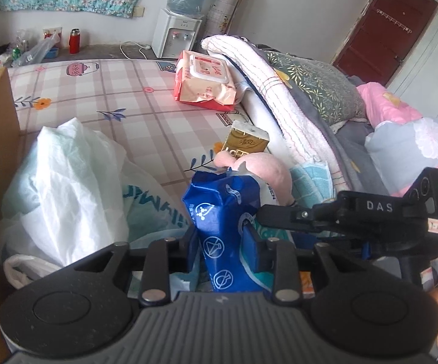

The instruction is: Organize soft objects

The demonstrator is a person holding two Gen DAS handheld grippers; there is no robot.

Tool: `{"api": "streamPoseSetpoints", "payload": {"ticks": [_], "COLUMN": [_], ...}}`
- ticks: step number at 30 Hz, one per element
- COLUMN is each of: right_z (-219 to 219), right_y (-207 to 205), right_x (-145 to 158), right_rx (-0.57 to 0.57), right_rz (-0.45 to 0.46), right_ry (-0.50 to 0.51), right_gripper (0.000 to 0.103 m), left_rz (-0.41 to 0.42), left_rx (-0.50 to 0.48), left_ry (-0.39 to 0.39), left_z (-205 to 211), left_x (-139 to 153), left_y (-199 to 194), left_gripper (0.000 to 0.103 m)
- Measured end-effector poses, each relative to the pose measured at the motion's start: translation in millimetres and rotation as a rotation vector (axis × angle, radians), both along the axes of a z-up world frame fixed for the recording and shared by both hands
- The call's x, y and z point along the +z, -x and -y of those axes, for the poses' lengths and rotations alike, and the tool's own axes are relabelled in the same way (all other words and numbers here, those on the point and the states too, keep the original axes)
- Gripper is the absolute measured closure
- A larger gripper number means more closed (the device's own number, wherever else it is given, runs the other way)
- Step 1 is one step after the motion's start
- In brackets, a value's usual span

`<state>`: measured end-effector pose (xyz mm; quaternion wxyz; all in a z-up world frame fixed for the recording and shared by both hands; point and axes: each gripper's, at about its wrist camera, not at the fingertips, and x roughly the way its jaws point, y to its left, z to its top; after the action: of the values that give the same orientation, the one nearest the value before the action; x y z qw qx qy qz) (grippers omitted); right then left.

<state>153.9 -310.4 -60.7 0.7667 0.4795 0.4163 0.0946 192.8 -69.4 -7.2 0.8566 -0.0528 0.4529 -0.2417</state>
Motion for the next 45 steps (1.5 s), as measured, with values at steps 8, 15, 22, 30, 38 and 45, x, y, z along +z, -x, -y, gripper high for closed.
{"api": "streamPoseSetpoints", "payload": {"ticks": [8, 15, 22, 30, 38, 45], "right_z": [-0.6, -7.6, -11.0, -36.6, -135.1, -244.2], "right_y": [-0.9, 0.5, 12.7, 13.4, -27.4, -70.9], "right_x": [2.1, 7.7, 34.1, 91.0, 131.3, 121.3], "right_rx": [-0.003, -0.005, -0.007, 0.027, 0.222, 0.401], "right_rz": [0.014, 0.021, 0.059, 0.163, 0.252, 0.214], "right_ry": [0.026, 0.071, 0.118, 0.146, 0.114, 0.067], "right_gripper": [0.05, 0.052, 0.053, 0.053, 0.051, 0.051], "left_rz": [-0.005, 0.0, 0.065, 0.219, 0.311, 0.261], "left_rx": [-0.062, -0.048, -0.056, -0.002, 0.2, 0.383], "left_ry": [-0.035, -0.07, -0.046, -0.036, -0.043, -0.1], "left_z": [6.9, 24.3, 24.7, 0.7, -91.9, -178.5], "left_x": [-0.2, -8.7, 12.8, 61.6, 100.3, 96.2], "left_y": [14.4, 15.4, 27.0, 50.3, 65.8, 62.5], "left_gripper": [0.048, 0.046, 0.048, 0.048, 0.047, 0.047]}}
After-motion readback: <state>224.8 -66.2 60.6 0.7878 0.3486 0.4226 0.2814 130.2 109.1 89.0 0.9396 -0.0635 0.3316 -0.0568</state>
